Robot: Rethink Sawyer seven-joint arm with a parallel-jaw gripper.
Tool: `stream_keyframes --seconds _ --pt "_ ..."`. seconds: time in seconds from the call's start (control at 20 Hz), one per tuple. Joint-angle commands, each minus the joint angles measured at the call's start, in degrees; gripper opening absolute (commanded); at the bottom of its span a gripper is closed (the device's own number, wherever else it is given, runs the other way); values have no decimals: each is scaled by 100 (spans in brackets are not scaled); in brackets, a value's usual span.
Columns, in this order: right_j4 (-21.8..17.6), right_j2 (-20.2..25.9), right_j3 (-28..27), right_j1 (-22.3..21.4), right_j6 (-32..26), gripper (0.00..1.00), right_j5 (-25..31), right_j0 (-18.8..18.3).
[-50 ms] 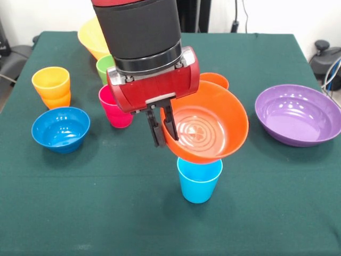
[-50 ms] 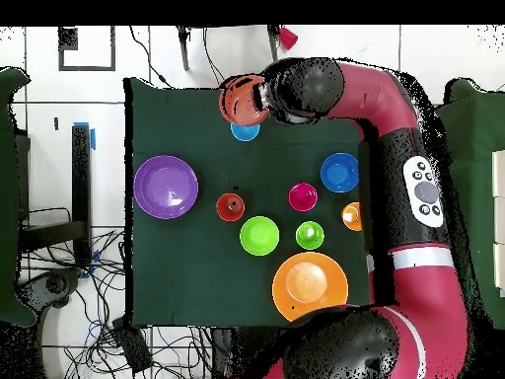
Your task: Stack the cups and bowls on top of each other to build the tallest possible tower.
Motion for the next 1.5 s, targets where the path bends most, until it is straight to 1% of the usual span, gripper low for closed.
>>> stream_keyframes --seconds 0.05,0.45,0.65,0.8,0.9,0.95,1.1,1.5 --pt "-433 -311 391 -3 -457 0 -69 127" --pt "-458 -360 392 8 -424 0 -172 168" --pt "-462 -409 423 -38 -315 0 -160 213" --pt "-382 -427 479 -92 -171 0 -90 244" --pt "-199 -379 555 -105 -3 0 -20 231" --pt "-45 -310 615 -84 114 0 -14 196" --pt "199 -192 676 -1 221 0 -4 139" --pt "723 161 654 379 -124 0 -82 -60"
